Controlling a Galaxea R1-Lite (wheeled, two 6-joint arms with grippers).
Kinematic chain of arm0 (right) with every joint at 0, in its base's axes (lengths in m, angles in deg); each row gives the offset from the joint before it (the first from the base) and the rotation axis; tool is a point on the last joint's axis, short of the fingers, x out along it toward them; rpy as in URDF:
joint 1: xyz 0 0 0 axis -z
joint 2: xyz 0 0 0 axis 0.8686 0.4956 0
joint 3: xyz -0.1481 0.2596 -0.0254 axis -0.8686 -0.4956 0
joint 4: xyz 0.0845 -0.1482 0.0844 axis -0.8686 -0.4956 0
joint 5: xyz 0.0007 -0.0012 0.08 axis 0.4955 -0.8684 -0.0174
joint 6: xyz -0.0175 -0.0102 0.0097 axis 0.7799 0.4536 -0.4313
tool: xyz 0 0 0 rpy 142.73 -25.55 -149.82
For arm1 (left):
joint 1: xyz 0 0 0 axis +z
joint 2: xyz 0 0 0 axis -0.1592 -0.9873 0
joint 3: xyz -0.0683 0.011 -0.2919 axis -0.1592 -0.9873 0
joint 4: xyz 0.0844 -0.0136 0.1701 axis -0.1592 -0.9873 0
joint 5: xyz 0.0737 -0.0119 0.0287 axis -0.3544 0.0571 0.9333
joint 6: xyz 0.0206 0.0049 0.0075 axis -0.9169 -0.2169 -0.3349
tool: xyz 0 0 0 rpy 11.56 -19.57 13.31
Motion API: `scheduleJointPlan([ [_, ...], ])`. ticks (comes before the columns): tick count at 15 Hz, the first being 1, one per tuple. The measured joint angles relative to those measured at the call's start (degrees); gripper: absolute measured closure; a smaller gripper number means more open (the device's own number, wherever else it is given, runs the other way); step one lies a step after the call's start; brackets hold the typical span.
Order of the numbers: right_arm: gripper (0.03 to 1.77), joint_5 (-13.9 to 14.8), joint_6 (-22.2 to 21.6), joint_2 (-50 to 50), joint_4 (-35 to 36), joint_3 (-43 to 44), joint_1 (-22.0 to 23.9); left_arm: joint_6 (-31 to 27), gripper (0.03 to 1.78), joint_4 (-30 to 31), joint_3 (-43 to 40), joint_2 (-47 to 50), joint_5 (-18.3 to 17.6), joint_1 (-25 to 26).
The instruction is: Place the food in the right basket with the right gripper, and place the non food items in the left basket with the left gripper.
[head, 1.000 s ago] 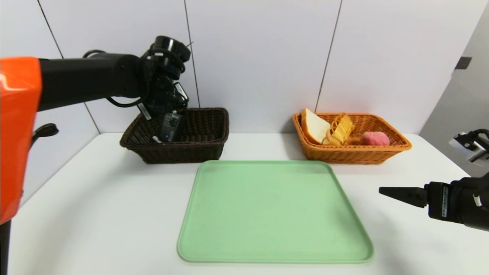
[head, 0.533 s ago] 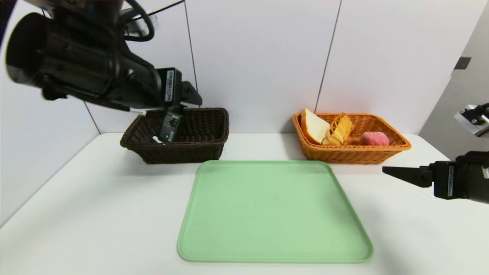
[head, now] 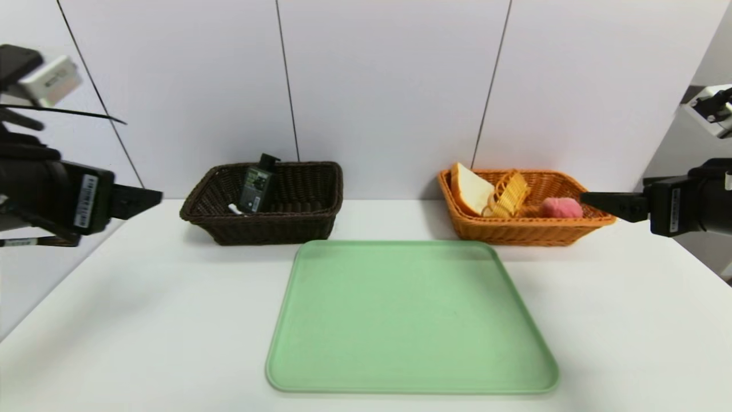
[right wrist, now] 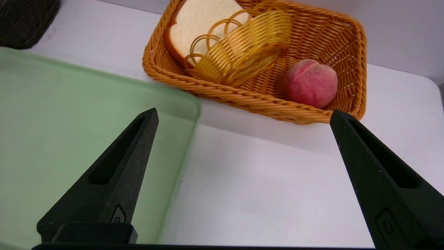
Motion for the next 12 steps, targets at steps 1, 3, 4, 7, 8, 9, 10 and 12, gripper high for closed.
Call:
scheduleJointPlan([
  [1, 0.09, 0.4, -0.1, -1.1, 0.0, -0.9, 0.0, -1.1, 0.16, 2.9, -4.2, 3.2, 0.1, 4.6],
  [3, 0.09, 0.9, -0.3, -5.0, 0.0, -4.2, 0.0, -2.0, 0.15, 8.2, -12.2, 9.9, 0.3, 11.0],
  [4, 0.09, 1.3, -0.6, -7.8, 0.0, -6.6, 0.1, -2.0, 0.14, 10.4, -16.3, 13.8, 0.3, 13.5],
  [7, 0.09, 4.4, -2.1, -18.0, 0.0, -15.7, 0.6, -1.2, 0.14, 12.7, -28.0, 25.9, 0.2, 17.0],
  [8, 0.09, 5.8, -2.5, -22.0, -0.1, -18.7, 0.9, -0.7, 0.14, 12.8, -31.4, 30.0, 0.1, 17.5],
  [9, 0.09, 7.5, -2.8, -26.3, 0.0, -21.5, 1.1, -0.3, 0.14, 12.8, -34.7, 34.0, 0.0, 17.9],
  [10, 0.09, 8.9, -3.0, -30.2, 0.0, -23.7, 1.4, 0.1, 0.13, 12.7, -37.8, 38.1, -0.1, 18.2],
  [12, 0.09, 10.4, -3.3, -38.3, 0.4, -27.9, 1.8, 0.4, 0.12, 12.2, -42.7, 45.1, -0.5, 18.5],
])
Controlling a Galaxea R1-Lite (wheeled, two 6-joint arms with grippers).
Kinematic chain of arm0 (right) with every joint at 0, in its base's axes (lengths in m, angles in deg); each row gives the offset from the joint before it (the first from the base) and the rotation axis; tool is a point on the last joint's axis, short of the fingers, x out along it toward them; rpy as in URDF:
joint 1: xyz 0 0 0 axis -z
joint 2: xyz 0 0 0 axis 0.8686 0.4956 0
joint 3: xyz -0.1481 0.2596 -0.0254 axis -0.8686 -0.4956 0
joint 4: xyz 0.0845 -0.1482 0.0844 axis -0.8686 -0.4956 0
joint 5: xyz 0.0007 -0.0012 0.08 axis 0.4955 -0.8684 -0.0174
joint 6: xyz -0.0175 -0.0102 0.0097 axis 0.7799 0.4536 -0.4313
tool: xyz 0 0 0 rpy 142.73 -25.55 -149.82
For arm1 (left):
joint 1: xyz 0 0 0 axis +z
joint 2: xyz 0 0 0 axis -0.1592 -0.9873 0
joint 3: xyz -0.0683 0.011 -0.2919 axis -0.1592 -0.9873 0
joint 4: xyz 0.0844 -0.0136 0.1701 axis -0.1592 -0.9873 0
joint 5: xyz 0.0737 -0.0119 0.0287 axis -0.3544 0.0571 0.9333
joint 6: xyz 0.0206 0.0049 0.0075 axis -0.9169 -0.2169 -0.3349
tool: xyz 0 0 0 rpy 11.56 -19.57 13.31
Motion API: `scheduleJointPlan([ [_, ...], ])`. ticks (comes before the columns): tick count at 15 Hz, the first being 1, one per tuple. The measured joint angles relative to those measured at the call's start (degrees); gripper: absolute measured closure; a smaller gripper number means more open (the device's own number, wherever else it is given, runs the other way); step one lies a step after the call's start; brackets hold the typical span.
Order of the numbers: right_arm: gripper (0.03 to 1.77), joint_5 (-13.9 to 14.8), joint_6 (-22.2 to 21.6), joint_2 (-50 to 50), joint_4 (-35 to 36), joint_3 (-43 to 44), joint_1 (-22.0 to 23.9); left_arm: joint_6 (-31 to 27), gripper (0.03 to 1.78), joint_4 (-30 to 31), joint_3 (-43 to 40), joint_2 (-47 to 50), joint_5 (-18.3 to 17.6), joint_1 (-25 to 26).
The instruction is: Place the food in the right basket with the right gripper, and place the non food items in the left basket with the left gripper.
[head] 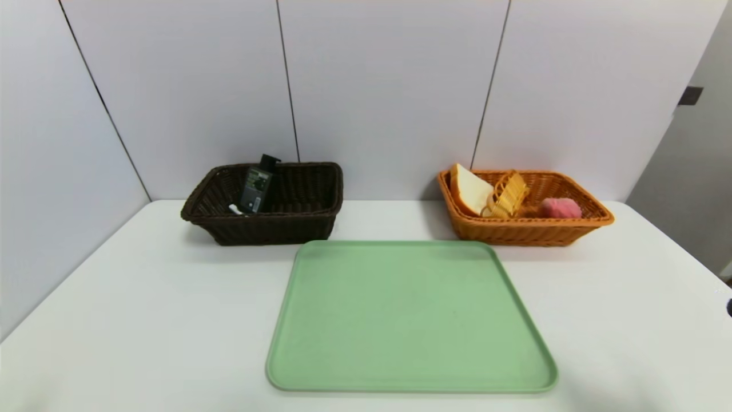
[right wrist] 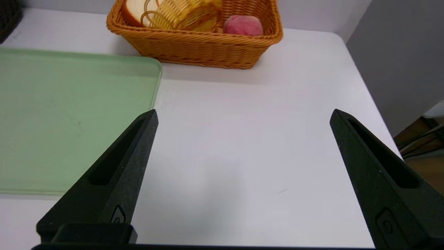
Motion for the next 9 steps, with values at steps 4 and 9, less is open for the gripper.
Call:
scheduleJointPlan([
  [4, 0.09, 0.4, 0.2, -16.3, 0.4, -8.7, 1.4, 0.0, 0.12, -3.9, -7.5, 12.8, -5.1, 0.1],
  [9, 0.09, -3.1, 6.1, -32.6, 3.3, -18.7, 3.1, -0.4, 0.12, -10.4, -11.4, 23.5, -14.1, 0.5],
])
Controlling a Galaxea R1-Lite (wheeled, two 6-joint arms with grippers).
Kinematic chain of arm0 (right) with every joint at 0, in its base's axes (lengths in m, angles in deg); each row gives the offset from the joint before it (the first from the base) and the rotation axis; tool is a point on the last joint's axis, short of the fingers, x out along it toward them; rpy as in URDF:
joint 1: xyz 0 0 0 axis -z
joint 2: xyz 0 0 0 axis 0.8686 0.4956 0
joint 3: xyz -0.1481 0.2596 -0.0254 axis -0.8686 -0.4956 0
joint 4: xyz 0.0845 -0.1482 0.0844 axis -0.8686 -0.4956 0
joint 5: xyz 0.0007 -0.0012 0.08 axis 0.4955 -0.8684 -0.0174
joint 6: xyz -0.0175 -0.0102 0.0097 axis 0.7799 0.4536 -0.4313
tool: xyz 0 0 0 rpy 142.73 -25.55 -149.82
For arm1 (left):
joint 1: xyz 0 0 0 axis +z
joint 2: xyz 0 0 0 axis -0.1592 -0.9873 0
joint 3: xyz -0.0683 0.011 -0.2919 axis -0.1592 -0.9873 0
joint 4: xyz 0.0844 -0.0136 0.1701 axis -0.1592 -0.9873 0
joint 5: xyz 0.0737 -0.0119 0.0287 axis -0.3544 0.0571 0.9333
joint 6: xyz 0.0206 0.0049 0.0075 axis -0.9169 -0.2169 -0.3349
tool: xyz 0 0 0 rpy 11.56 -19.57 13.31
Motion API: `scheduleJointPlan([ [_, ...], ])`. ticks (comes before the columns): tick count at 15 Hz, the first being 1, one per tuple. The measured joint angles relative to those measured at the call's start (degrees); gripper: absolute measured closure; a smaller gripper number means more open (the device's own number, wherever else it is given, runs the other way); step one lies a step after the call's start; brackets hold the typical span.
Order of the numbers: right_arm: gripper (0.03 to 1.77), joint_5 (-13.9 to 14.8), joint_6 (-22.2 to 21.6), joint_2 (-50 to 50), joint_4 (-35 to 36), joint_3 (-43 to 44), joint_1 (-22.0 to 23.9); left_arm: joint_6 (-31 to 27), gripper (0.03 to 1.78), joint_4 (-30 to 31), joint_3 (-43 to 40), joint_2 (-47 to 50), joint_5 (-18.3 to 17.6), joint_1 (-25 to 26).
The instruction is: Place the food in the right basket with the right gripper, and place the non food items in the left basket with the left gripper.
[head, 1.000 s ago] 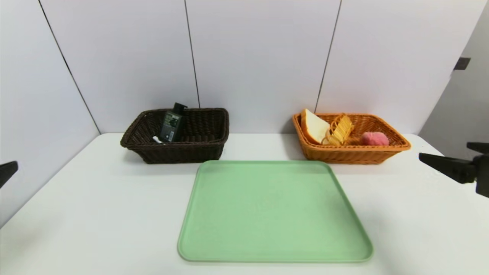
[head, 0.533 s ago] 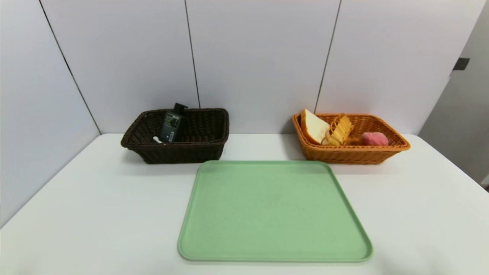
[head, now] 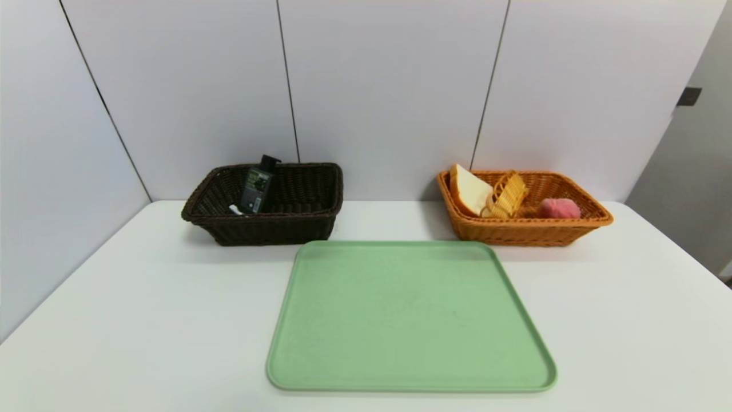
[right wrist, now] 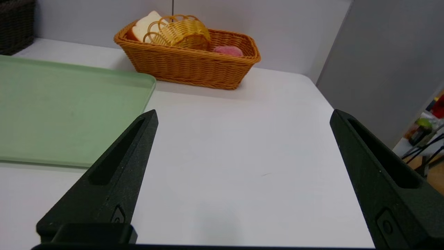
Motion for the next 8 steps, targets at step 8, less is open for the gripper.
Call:
scheduleJointPlan([
  [8, 0.09, -5.1, -0.1, -3.8, -2.6, -7.1, 0.3, -5.2, 0.12, 20.1, -13.2, 1.9, -13.9, 0.0],
])
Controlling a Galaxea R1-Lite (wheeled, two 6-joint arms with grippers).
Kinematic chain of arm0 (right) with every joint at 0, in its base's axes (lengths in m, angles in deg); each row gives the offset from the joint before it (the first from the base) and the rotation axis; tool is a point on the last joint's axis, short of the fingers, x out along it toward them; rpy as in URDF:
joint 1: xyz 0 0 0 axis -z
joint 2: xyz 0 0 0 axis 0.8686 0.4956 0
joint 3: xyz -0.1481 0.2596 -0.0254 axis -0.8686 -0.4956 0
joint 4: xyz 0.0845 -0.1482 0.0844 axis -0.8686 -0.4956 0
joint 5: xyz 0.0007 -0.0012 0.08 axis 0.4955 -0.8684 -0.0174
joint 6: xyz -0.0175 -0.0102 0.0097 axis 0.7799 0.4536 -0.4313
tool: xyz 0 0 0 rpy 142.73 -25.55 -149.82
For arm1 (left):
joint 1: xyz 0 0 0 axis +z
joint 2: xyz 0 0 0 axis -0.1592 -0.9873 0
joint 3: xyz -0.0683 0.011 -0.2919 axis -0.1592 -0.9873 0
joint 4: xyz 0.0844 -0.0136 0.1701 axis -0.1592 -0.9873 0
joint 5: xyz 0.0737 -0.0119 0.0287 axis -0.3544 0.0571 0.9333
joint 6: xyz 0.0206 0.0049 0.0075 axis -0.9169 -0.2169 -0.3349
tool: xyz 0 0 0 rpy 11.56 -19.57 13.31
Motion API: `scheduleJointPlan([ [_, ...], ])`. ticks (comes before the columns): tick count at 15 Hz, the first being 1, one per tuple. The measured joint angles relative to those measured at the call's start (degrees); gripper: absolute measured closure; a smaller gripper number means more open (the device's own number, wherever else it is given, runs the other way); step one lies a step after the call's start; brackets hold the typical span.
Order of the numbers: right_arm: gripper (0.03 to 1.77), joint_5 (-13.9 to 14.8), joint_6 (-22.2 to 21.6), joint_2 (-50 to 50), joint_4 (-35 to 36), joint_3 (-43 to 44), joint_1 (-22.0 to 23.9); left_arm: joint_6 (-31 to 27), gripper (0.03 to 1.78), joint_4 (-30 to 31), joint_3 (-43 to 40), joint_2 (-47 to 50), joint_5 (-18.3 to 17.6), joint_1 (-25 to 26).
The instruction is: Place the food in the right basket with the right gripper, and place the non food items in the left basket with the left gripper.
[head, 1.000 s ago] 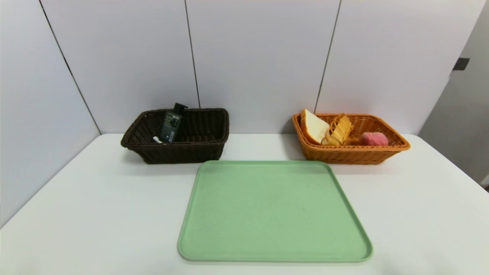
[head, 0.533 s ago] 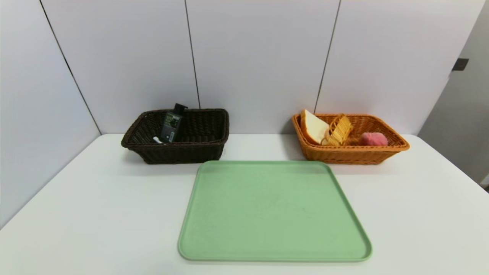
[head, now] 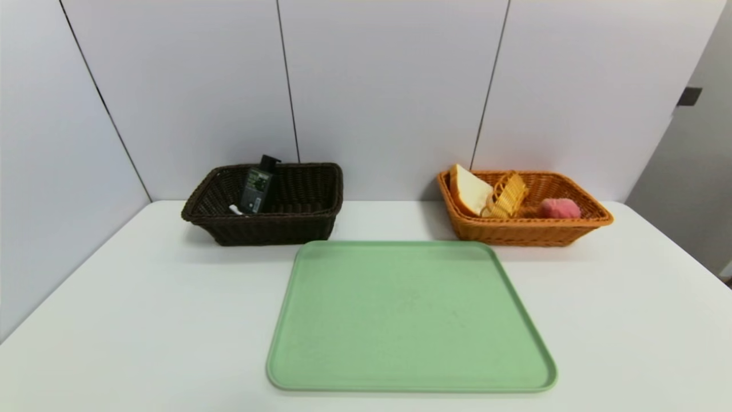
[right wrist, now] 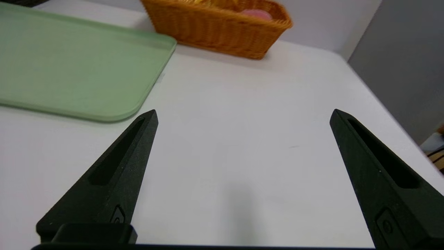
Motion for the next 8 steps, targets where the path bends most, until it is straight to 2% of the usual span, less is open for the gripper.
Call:
scheduleJointPlan([
  [2, 0.09, -0.4, -3.7, 0.0, -2.9, 0.3, 0.0, 1.4, 0.12, 0.2, -0.4, 0.0, 0.4, 0.0],
  [5, 0.09, -0.1, -4.9, 0.0, -2.0, 0.3, 0.0, 7.2, 0.12, 0.3, -0.6, 0.0, 2.7, 0.0],
  [8, 0.09, -0.2, -4.4, 0.0, -1.1, 0.0, 0.0, 8.7, 0.12, 0.3, -0.6, 0.0, 3.6, 0.0],
])
